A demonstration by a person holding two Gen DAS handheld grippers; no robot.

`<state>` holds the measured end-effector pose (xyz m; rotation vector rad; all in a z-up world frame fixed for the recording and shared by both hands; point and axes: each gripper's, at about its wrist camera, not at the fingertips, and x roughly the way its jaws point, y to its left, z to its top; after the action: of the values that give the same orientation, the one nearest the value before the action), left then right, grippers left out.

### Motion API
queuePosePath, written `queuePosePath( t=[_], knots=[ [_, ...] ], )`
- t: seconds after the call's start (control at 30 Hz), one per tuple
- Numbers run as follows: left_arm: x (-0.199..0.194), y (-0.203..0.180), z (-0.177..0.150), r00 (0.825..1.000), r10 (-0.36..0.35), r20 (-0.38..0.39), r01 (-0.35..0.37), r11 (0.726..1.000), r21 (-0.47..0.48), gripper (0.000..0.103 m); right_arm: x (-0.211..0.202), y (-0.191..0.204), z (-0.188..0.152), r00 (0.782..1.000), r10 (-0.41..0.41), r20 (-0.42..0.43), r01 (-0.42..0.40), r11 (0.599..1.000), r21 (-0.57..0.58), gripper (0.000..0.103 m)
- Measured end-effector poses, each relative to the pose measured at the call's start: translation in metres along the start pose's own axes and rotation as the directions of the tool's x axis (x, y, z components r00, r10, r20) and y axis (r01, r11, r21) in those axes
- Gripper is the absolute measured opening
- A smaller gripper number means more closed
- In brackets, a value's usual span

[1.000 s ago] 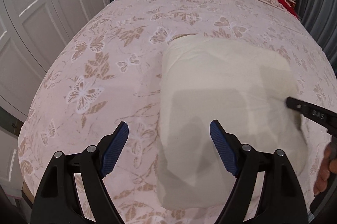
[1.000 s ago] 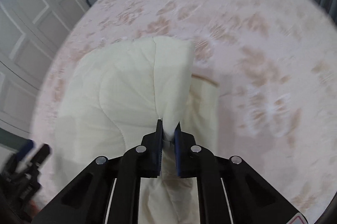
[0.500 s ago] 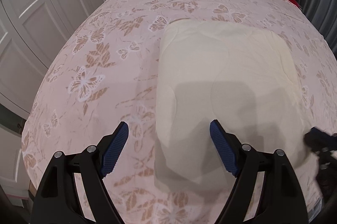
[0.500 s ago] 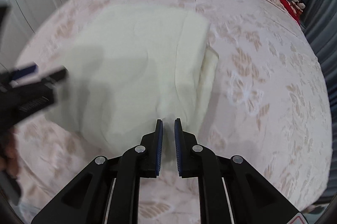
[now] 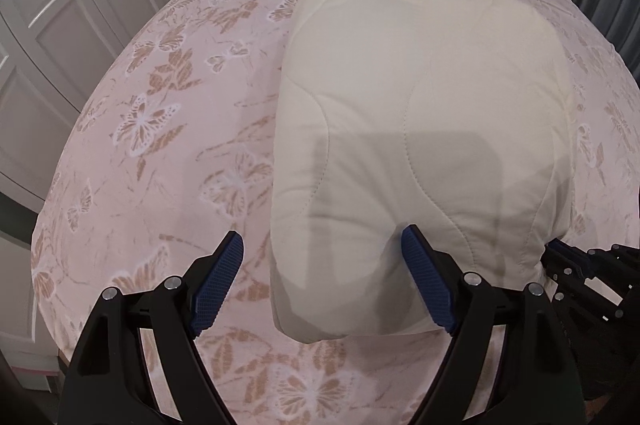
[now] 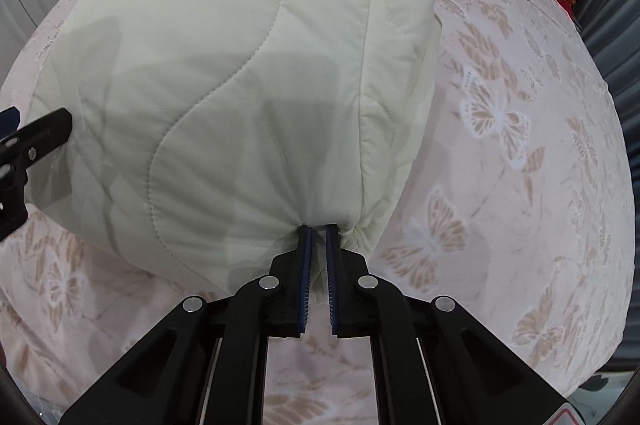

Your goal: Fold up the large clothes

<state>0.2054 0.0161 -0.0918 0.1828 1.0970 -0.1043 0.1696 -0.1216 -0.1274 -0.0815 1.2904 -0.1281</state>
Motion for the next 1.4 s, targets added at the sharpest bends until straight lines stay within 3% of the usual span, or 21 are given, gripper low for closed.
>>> queuePosePath(
  t=[0.2, 0.37, 0.6, 0.73, 0.87, 1.13, 1.23, 1.33, 1.4],
  knots=[
    [0.008, -0.002, -0.004, 1.000, 0.011, 0.004, -0.011, 1.000, -0.002, 0.083, 0.008, 0.000, 0.000, 1.000, 0.008, 0.005, -0.008, 1.000, 0.005, 0.005],
    [-0.016, 0.006, -0.018, 0.998, -0.057, 0.003, 0.057, 0.998, -0.028, 0.082, 0.012, -0.007, 0.001, 0.999, 0.049, 0.004, -0.049, 0.998, 0.037, 0.005],
    [0.016, 0.008, -0.023, 0.998, -0.036, -0.060, 0.033, 0.998, -0.055, 0.083, 0.010, -0.009, 0.001, 0.998, 0.055, 0.015, -0.056, 0.998, 0.038, 0.005],
    [0.016, 0.006, -0.018, 0.999, -0.005, -0.052, 0.003, 1.000, -0.030, 0.084, -0.009, -0.016, -0.001, 0.995, 0.096, 0.031, -0.098, 0.993, 0.071, 0.005],
    [0.024, 0.006, -0.020, 0.998, 0.000, -0.059, -0.002, 0.999, -0.034, 0.091, 0.014, -0.022, 0.001, 0.991, 0.135, 0.004, -0.134, 0.985, 0.104, 0.002],
    [0.031, 0.001, -0.016, 0.997, 0.037, -0.064, -0.038, 0.999, -0.012, 0.094, 0.021, -0.025, 0.004, 0.991, 0.134, 0.011, -0.134, 0.983, 0.128, 0.001],
    [0.021, 0.001, -0.015, 0.997, 0.060, -0.047, -0.060, 0.998, -0.011, 0.093, 0.006, -0.032, 0.003, 0.988, 0.150, 0.023, -0.152, 0.973, 0.172, 0.001],
    [-0.002, 0.005, -0.020, 0.999, 0.050, -0.010, -0.051, 0.998, -0.024, 0.092, -0.021, -0.038, -0.012, 0.985, 0.144, 0.093, -0.160, 0.969, 0.191, 0.008],
    [-0.013, 0.006, -0.028, 0.998, 0.055, -0.008, -0.055, 0.998, -0.024, 0.091, -0.037, -0.040, -0.029, 0.982, 0.143, 0.123, -0.165, 0.967, 0.195, 0.023]
  ],
)
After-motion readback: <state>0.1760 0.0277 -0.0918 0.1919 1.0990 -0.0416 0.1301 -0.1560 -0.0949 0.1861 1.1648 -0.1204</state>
